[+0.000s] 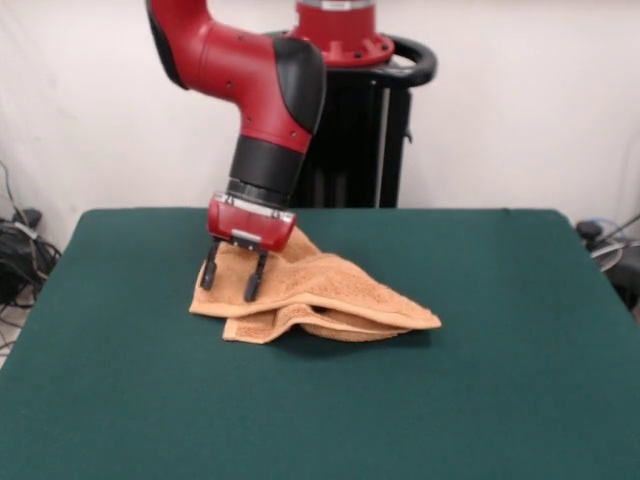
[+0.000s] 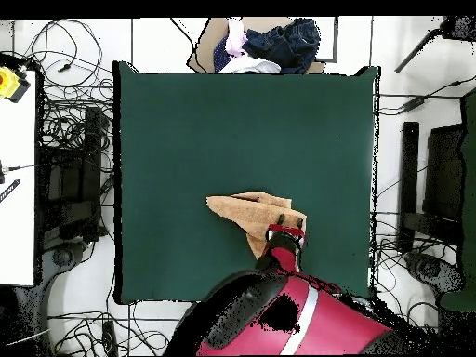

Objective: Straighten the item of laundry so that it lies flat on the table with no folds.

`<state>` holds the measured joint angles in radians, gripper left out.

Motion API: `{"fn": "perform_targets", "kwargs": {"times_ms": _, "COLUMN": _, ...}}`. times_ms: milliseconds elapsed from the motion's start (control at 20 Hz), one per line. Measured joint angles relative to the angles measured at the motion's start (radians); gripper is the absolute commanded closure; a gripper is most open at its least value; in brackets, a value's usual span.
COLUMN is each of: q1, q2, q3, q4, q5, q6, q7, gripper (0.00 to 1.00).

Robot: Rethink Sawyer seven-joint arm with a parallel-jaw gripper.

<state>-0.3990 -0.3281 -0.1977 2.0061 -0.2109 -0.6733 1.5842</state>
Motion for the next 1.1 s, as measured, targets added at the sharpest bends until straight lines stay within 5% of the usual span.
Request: {"fn": "perform_targets", "kwargs": {"times_ms": 1100, "q1": -0.041, "q2": 0.111, "q3": -0.008, "q4": -0.015, "q5": -0.067, "q6": -0.246, "q7": 0.000, "gripper": 0.00}}
